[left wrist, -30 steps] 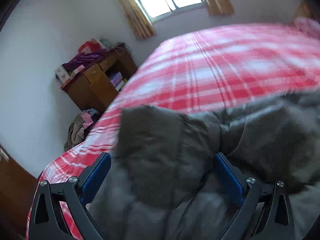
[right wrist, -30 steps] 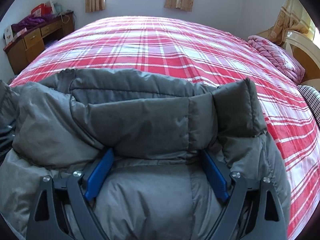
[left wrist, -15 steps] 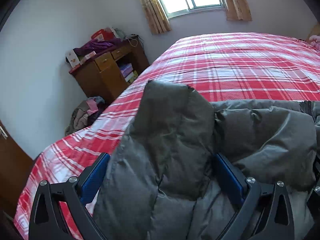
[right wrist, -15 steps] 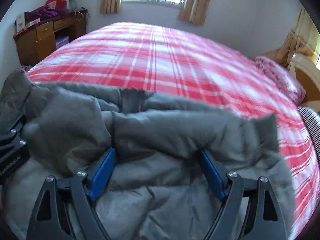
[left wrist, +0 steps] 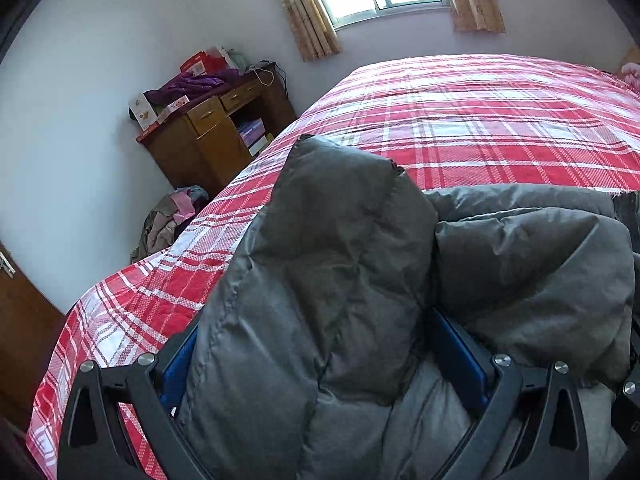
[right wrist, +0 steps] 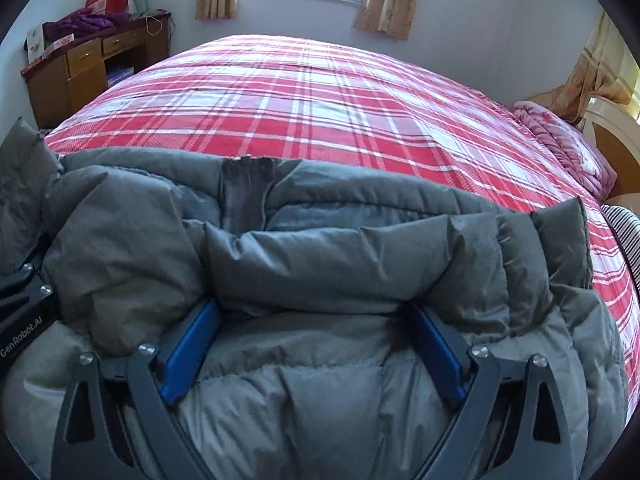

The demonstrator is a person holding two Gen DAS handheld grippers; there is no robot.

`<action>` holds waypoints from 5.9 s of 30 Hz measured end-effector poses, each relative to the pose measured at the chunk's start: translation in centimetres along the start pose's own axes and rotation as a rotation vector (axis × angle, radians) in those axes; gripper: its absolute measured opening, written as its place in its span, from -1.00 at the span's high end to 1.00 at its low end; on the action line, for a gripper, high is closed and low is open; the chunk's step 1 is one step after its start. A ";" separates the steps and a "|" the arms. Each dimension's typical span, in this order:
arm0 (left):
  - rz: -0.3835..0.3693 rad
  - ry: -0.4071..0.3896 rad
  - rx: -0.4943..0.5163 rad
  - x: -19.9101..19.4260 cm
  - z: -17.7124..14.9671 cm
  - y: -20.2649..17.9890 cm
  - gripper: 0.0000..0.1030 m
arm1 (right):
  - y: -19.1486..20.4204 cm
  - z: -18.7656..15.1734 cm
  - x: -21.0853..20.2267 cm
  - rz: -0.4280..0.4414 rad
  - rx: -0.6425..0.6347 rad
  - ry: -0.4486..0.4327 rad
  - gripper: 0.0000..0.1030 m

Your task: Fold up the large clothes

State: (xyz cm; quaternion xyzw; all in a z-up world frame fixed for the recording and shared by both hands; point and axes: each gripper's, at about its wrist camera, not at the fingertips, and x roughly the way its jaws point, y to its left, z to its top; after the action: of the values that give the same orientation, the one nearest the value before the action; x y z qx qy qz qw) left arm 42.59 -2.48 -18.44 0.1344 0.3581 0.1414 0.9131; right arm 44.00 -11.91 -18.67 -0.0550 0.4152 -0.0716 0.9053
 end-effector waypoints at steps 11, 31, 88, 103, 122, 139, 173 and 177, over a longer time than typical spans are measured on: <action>0.023 0.002 0.017 -1.8 0.8 0.4 -0.98 | 0.3 0.0 0.2 -0.024 -0.020 0.011 -0.87; -0.018 -0.024 -0.057 -9.1 -6.4 5.1 -0.98 | 0.9 -7.5 -6.8 -0.044 -0.103 -0.080 -0.86; -0.484 -0.426 0.086 -28.8 -3.9 6.2 0.88 | -10.3 -15.0 -16.9 0.085 0.126 -0.287 -0.99; -0.503 -0.408 0.598 -28.5 -9.4 -18.6 0.87 | -27.7 -20.5 -11.8 -0.160 0.433 -0.097 -0.99; -0.230 -0.487 0.244 -31.4 -3.3 -3.0 -0.93 | -27.9 -14.5 -15.9 -0.152 0.373 -0.158 -0.61; -0.098 -0.018 -0.171 -9.8 2.1 3.0 -0.93 | -7.1 4.4 -11.3 -0.039 0.024 -0.051 -0.25; -0.006 -0.259 0.181 -10.0 0.4 -11.4 -0.93 | -16.2 -8.1 -4.8 0.125 0.371 -0.080 0.66; -0.023 -0.237 0.181 -9.6 0.5 -11.5 -0.93 | -15.9 -7.9 -4.8 0.110 0.360 -0.074 0.66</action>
State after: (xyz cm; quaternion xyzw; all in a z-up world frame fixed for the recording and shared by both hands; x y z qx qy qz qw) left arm 38.08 -16.58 -16.17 0.2276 0.2608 0.0813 0.9347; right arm 33.58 -26.99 -17.69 0.1282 0.3646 -0.0931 0.9176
